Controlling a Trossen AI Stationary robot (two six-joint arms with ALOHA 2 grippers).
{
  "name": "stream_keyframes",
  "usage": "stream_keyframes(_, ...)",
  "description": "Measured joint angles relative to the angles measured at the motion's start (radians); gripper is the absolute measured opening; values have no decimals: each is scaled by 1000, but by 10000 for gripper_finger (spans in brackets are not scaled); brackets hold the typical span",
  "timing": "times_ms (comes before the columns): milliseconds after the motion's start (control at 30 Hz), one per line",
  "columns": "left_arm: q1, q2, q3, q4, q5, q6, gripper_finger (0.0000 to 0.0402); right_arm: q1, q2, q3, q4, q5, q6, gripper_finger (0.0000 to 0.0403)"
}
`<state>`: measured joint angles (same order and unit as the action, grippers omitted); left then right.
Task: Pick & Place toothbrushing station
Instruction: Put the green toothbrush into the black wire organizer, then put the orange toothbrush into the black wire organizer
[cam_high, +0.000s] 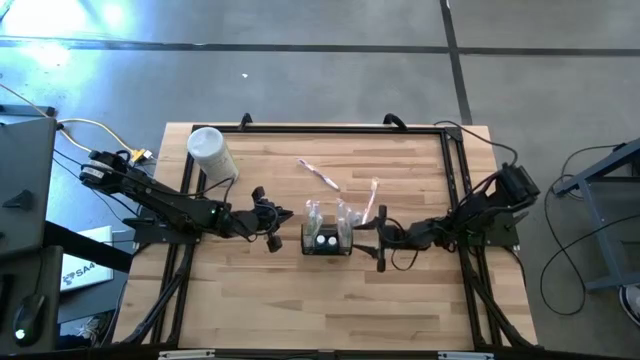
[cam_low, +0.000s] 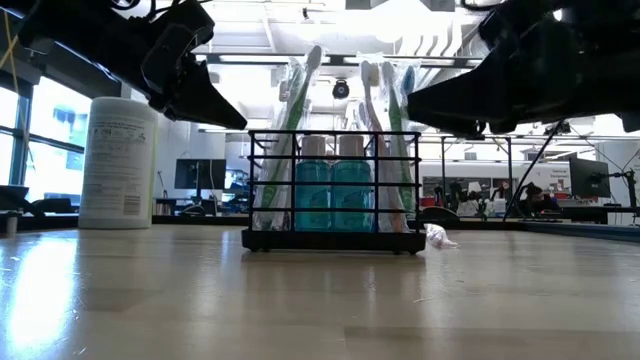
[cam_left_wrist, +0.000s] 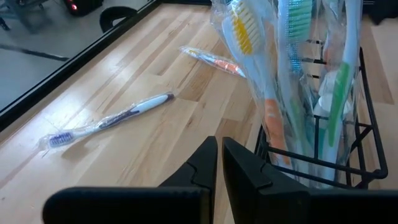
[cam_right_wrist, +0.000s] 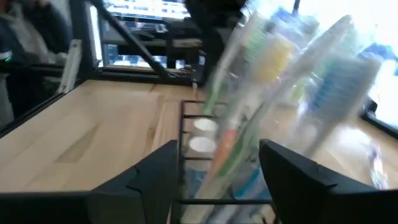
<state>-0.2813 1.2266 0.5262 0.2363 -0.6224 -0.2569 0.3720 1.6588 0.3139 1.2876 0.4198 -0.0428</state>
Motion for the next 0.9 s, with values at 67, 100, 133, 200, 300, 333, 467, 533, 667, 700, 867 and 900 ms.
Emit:
stream_keyframes(67, 0, 0, 0, 0, 0, 0, 22, 21, 0, 0, 20, 0, -64, 222)
stream_keyframes(100, 0, 0, 0, 0, 0, -1, 22, 32, 0, 0, 31, 0, -95, 222)
stream_keyframes(133, 0, 0, 0, 0, 0, -1, 22, 43, 0, 0, 42, 4, -122, 223)
stream_keyframes(200, 0, 0, 0, 0, 0, -1, 22, 68, -10, 0, 47, 44, -162, 221)
stream_keyframes(300, 0, 0, 0, 0, 2, -1, 22, 103, -32, 0, 49, 112, -219, 218)
stream_keyframes(333, 0, 0, 0, 0, 2, -1, 22, 116, -41, 0, 48, 130, -240, 218)
stream_keyframes(467, 0, 0, 0, 0, 2, -1, 22, 143, -71, 0, 45, 154, -261, 217)
stream_keyframes(533, 0, 0, 0, 0, 2, -1, 22, 140, -76, 0, 31, 155, -245, 217)
stream_keyframes(667, 0, 0, 0, 0, 2, -1, 22, 139, -76, 0, 12, 195, -242, 217)
stream_keyframes(700, 0, 0, 0, 0, 2, -2, 22, 139, -76, 0, 11, 233, -236, 217)
stream_keyframes(867, 0, 0, 0, 0, 2, -2, 22, 154, -95, 0, -6, 628, -198, 216)
stream_keyframes(900, 0, 0, 0, -1, 2, -2, 22, 158, -98, 0, -9, 689, -193, 216)
